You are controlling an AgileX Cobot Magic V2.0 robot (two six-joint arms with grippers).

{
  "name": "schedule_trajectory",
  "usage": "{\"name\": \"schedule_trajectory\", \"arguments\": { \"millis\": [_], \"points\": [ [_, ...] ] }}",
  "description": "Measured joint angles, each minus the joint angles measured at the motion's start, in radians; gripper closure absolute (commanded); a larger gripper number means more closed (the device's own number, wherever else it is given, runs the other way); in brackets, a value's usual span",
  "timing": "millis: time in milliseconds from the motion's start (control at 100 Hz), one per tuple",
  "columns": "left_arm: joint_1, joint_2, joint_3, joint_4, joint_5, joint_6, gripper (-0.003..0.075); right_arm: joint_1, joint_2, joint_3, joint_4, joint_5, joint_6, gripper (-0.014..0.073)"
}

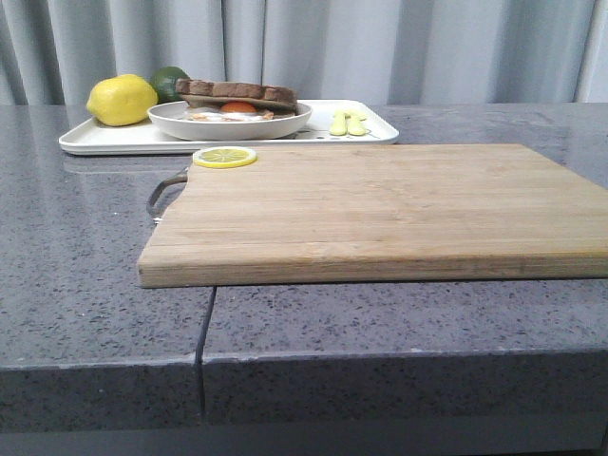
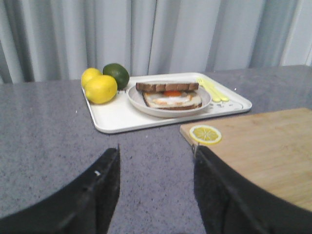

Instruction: Place bread and move sandwich to tray

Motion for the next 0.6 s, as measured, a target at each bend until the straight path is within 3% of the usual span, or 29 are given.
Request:
{"name": "schedule_trajectory", "arguments": {
  "millis": [140,240,390,600],
  "points": [
    [0.0,0.0,0.047,0.002,-0.002,0.0,0.0473,0.0,-0.017,0.064,0.0,-0.05,-0.002,0.0484],
    [0.0,0.0,0.065,0.002,-0.004,0.0,0.0564,0.0,-0.034,0.093,-0.002,-0.071,-0.002,0.0666],
    [0.0,0.0,0.071,0.002,-0.004,0.0,0.0737,0.0,-0.038,0.1,-0.002,-0.078,-0.002,0.0661],
    [0.0,0.0,0.071,0.002,-0.004,0.0,0.074,0.0,-0.038,0.103,-0.003,-0.078,-0.002,0.0661]
  ]
}}
